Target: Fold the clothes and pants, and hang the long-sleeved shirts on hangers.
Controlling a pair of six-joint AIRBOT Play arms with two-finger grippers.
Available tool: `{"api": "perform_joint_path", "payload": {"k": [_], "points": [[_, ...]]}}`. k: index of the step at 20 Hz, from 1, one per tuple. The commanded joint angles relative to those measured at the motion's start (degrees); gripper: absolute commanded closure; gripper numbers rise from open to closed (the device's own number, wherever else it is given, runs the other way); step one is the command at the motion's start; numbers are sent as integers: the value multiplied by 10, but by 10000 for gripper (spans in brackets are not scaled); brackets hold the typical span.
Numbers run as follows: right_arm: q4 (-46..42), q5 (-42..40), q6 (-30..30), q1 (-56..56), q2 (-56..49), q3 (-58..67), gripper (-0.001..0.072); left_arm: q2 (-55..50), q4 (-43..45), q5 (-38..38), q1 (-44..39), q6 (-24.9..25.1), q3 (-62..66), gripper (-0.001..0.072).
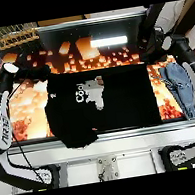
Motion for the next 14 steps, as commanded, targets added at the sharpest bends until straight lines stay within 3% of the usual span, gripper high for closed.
{"api": "perform_joint_path", "payload": {"k": [1, 6, 9, 10, 11, 12, 14], "points": [[-11, -23, 11, 0, 55, -115, 699, 66, 35, 20, 6, 26, -118, 699], [14, -72, 26, 9, 86, -267, 697, 92, 31, 55, 5, 50, -248, 699], [40, -77, 26, 14, 84, -296, 691, 92, 30, 64, 5, 50, -279, 699], [49, -77, 26, 13, 85, -295, 657, 92, 30, 59, 5, 50, -281, 695], [54, -76, 26, 13, 92, -295, 458, 96, 30, 55, 5, 50, -281, 513], [55, -73, 26, 12, 105, -292, 269, 106, 31, 54, 6, 50, -281, 279], [43, -55, 23, 7, 157, -287, 238, 150, 33, 53, 8, 48, -281, 261]]}}
